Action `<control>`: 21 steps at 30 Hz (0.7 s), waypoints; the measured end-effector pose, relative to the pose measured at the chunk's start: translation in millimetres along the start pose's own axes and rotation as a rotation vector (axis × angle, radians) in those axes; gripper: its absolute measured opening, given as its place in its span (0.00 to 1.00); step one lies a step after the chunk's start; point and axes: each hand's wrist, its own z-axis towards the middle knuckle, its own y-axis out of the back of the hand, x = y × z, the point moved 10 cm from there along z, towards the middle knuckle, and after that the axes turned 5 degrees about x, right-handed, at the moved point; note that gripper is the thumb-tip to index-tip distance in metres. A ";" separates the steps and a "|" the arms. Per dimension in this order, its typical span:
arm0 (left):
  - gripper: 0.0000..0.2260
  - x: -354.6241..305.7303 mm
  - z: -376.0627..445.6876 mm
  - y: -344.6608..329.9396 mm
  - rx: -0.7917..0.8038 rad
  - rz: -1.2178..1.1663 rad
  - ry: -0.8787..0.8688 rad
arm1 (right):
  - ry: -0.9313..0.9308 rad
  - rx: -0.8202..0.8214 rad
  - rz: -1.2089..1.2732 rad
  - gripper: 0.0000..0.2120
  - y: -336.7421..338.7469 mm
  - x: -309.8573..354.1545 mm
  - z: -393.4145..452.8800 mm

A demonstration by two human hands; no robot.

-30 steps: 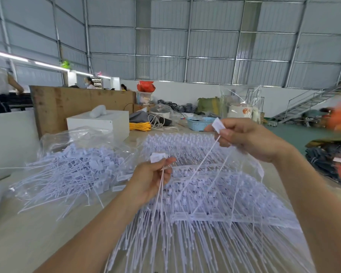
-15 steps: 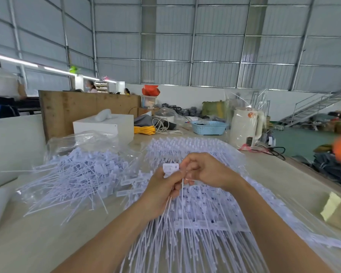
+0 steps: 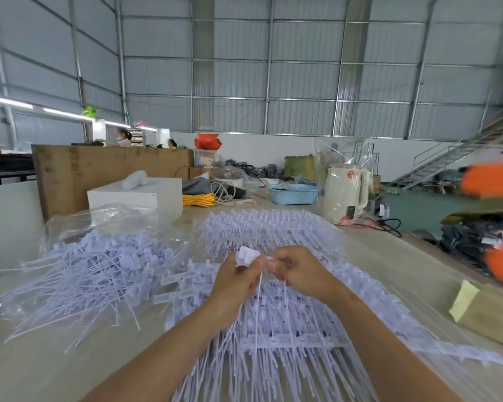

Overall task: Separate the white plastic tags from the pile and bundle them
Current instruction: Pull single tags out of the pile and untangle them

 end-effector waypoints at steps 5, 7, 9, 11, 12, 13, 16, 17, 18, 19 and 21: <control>0.08 -0.4 -5.9 -7.9 0.040 0.085 0.003 | -0.003 -0.060 0.066 0.15 -1.6 -0.2 0.6; 0.13 -1.9 -6.5 -13.2 0.061 0.114 -0.031 | 0.001 -0.066 0.073 0.18 -2.8 -0.2 0.9; 0.13 -5.6 -5.6 -8.5 0.015 0.108 -0.061 | 0.010 -0.072 0.056 0.19 -2.4 1.0 2.3; 0.11 -12.2 -4.4 -3.0 -0.021 0.133 -0.101 | 0.033 -0.075 0.048 0.20 -2.2 4.5 2.3; 0.11 -13.4 -3.3 -2.7 -0.014 0.143 -0.106 | 0.046 -0.075 0.046 0.20 -2.5 6.8 1.7; 0.11 -11.1 -2.1 -3.0 0.006 0.134 -0.087 | 0.060 -0.075 0.039 0.21 -3.1 8.7 0.7; 0.11 -4.7 -3.9 -4.4 0.055 0.086 -0.027 | 0.091 -0.085 0.030 0.18 -4.9 12.1 -2.3; 0.12 -6.3 -4.2 -3.2 0.050 0.124 -0.050 | 0.102 -0.080 0.029 0.15 -5.9 13.1 -2.7; 0.13 -8.2 -4.3 -1.6 0.041 0.160 -0.067 | 0.118 -0.071 0.016 0.13 -6.9 15.2 -2.6; 0.13 -9.5 -3.6 1.3 0.025 0.181 -0.072 | 0.137 -0.063 -0.009 0.12 -7.8 18.3 -2.9; 0.11 -10.6 -0.6 4.6 0.022 0.184 -0.052 | 0.170 -0.052 -0.084 0.13 -6.8 25.2 -4.3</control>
